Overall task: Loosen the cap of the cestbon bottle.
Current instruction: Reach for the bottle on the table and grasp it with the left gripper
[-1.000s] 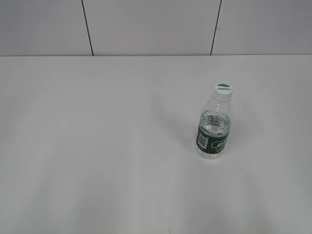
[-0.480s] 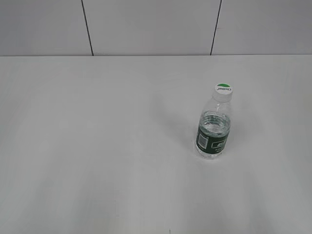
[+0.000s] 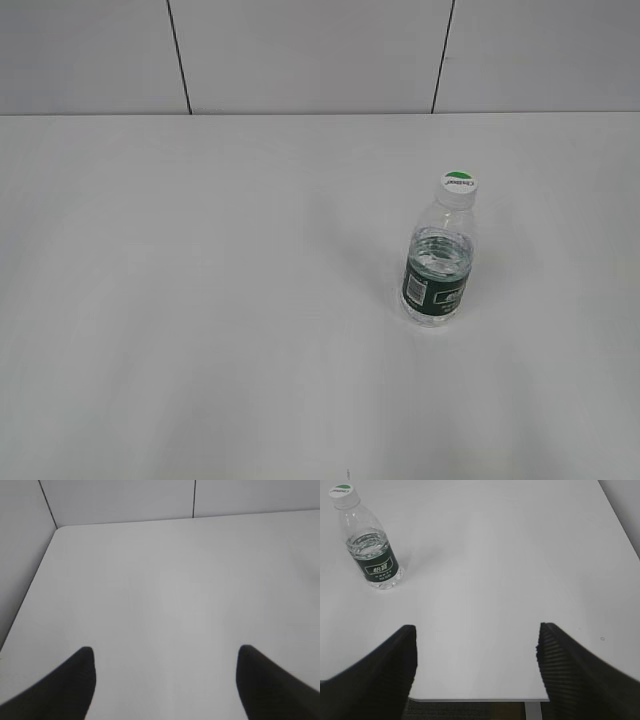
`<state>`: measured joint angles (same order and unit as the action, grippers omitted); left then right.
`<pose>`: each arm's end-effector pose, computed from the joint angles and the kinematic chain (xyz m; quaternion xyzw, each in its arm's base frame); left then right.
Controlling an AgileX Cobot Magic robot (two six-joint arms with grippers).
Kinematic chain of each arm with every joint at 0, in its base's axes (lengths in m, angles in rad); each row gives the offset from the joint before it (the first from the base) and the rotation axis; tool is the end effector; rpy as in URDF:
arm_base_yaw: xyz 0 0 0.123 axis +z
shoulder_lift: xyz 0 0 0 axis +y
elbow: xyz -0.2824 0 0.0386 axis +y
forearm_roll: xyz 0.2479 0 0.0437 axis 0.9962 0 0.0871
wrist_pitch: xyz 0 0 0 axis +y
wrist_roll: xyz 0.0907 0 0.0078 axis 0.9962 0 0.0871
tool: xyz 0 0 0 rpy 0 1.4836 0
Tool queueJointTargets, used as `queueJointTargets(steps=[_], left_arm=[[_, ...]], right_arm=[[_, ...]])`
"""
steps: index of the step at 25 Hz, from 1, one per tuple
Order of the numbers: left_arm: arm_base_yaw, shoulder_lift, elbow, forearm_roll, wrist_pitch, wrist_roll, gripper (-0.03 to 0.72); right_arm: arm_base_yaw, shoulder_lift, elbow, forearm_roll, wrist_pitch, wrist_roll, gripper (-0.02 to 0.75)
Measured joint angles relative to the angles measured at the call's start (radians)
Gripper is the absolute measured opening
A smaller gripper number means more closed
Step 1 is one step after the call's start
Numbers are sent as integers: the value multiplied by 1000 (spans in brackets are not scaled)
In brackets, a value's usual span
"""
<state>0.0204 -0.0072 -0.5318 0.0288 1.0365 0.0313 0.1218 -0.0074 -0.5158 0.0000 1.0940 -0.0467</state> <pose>-0.0090 0.0021 0.2879 0.0039 0.8362 0.0285 0.5476 -0.0092 -0.0011 0.2788 -0.0720 0.8528 0.0194 0.5169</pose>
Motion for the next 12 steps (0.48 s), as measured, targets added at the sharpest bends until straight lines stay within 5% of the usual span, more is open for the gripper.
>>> queueJointTargets(steps=[12], left_arm=[[0, 125, 59, -51, -429, 39, 527]], right_arm=[[0, 0, 0, 0, 0, 0, 569]])
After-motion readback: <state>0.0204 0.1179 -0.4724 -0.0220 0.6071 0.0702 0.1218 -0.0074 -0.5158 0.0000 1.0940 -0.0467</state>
